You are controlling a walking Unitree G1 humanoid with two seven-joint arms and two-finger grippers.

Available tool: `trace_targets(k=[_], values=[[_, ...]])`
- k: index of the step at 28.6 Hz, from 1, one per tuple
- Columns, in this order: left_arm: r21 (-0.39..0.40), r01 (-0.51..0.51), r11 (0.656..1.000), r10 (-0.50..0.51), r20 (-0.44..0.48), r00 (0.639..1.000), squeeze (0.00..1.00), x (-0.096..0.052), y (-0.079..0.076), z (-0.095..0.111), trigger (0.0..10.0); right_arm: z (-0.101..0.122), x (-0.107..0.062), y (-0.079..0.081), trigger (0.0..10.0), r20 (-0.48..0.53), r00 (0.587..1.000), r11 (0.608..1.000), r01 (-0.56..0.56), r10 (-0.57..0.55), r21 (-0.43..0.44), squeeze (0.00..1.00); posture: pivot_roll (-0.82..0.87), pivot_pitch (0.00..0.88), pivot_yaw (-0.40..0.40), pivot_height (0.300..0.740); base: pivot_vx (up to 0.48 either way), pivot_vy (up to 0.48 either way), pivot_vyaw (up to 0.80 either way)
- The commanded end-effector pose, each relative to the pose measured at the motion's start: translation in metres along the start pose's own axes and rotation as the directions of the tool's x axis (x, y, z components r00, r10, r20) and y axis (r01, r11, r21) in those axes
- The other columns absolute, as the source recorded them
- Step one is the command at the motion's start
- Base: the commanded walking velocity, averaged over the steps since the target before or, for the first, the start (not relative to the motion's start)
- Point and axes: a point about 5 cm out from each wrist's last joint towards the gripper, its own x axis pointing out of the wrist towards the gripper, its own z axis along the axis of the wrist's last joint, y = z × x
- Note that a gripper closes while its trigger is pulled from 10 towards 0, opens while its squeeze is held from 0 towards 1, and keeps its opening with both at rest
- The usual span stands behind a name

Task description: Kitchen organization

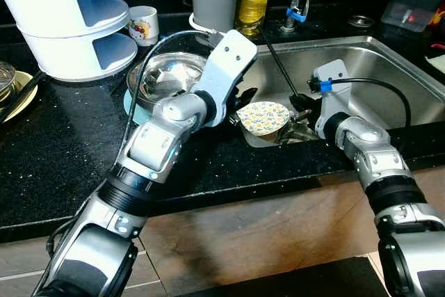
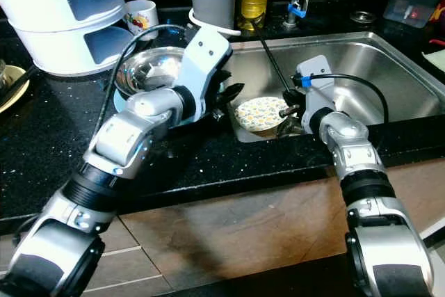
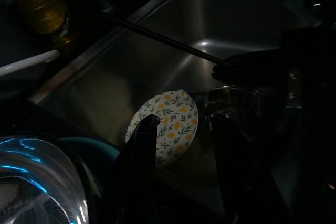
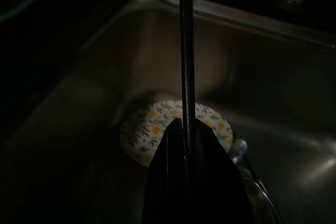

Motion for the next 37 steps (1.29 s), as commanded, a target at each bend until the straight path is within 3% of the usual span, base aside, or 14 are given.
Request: trace_targets(k=[1, 19, 20, 21, 22, 23, 24, 26, 27, 28, 34, 35, 37], values=[[-0.001, 0.030, 1.000, -0.030, -0.017, 0.999, 0.00, 0.001, -0.005, -0.007, 10.0, -0.023, -0.004, 0.000, 10.0, -0.103, 0.995, 1.000, 0.003, -0.003, -0.001, 0.00, 0.00, 0.212, 0.025, 0.740, 0.000, 0.000, 0.00], [0.014, 0.076, 0.997, -0.076, -0.035, 0.997, 0.00, 0.001, -0.005, -0.010, 10.0, -0.027, -0.002, -0.007, 10.0, -0.223, 0.975, 0.998, -0.021, 0.007, -0.057, 0.00, 0.01, 0.220, 0.025, 0.740, 0.000, 0.000, 0.00], [0.011, 0.081, 0.997, -0.080, -0.038, 0.996, 0.00, 0.000, -0.005, -0.010, 10.0, -0.027, -0.001, -0.007, 10.0, -0.228, 0.974, 0.998, -0.025, 0.011, -0.058, 0.08, 0.01, 0.220, 0.025, 0.740, 0.000, 0.000, 0.00], [0.010, 0.083, 0.996, -0.083, -0.039, 0.996, 0.00, 0.000, -0.005, -0.010, 10.0, -0.027, -0.001, -0.007, 10.0, -0.232, 0.973, 0.998, -0.027, 0.013, -0.058, 0.08, 0.01, 0.220, 0.025, 0.740, 0.000, 0.000, 0.00], [0.008, 0.085, 0.996, -0.085, -0.039, 0.996, 0.00, 0.000, -0.004, -0.010, 10.0, -0.027, -0.001, -0.007, 10.0, -0.234, 0.972, 0.998, -0.025, 0.010, -0.060, 0.79, 0.01, 0.220, 0.025, 0.740, 0.000, 0.000, 0.00], [0.006, 0.086, 0.996, -0.085, -0.040, 0.996, 0.00, 0.000, -0.004, -0.010, 10.0, -0.027, -0.001, -0.007, 10.0, -0.236, 0.972, 0.998, -0.022, 0.007, -0.061, 0.79, 0.01, 0.220, 0.025, 0.740, 0.000, 0.000, 0.00], [0.006, 0.084, 0.996, -0.084, -0.039, 0.996, 0.00, 0.000, -0.003, -0.009, 10.0, -0.027, -0.001, -0.008, 10.0, -0.238, 0.971, 0.998, -0.018, 0.003, -0.064, 0.99, 0.01, 0.218, 0.026, 0.740, 0.000, 0.000, 0.00], [0.006, 0.083, 0.997, -0.082, -0.039, 0.996, 0.00, 0.000, -0.002, -0.009, 10.0, -0.027, -0.001, -0.008, 10.0, -0.239, 0.971, 0.998, -0.016, 0.000, -0.066, 0.99, 0.01, 0.218, 0.026, 0.740, 0.000, 0.000, 0.00], [0.004, 0.082, 0.997, -0.082, -0.037, 0.996, 0.00, 0.000, -0.001, -0.009, 10.0, -0.027, -0.001, -0.009, 10.0, -0.240, 0.971, 0.997, -0.011, -0.007, -0.076, 0.82, 0.01, 0.218, 0.025, 0.740, 0.000, 0.000, 0.00], [-0.005, 0.083, 0.997, -0.084, -0.032, 0.996, 0.00, 0.000, 0.000, -0.007, 10.0, -0.027, -0.001, -0.009, 10.0, -0.243, 0.970, 0.996, -0.005, -0.017, -0.087, 0.00, 0.01, 0.217, 0.026, 0.740, 0.000, 0.000, 0.00], [-0.092, 0.071, 0.993, -0.070, 0.014, 0.997, 0.00, -0.003, 0.009, 0.002, 10.0, -0.021, -0.001, -0.014, 10.0, -0.185, 0.980, 0.994, 0.064, -0.080, -0.089, 0.00, 0.01, 0.218, 0.026, 0.740, 0.000, 0.000, 0.00], [-0.197, 0.028, 0.980, -0.012, 0.082, 0.997, 0.00, -0.008, 0.025, 0.018, 10.0, -0.004, 0.001, -0.018, 10.0, -0.060, 0.992, 0.994, 0.108, -0.110, -0.032, 0.00, 0.01, 0.217, 0.032, 0.740, 0.000, 0.000, 0.00], [-0.295, -0.053, 0.954, 0.102, 0.153, 0.983, 0.00, -0.020, 0.054, 0.037, 10.0, 0.014, 0.001, -0.020, 10.0, 0.075, 0.989, 0.990, 0.124, -0.129, 0.060, 0.00, 0.01, 0.217, 0.032, 0.740, 0.000, 0.000, 0.00]])
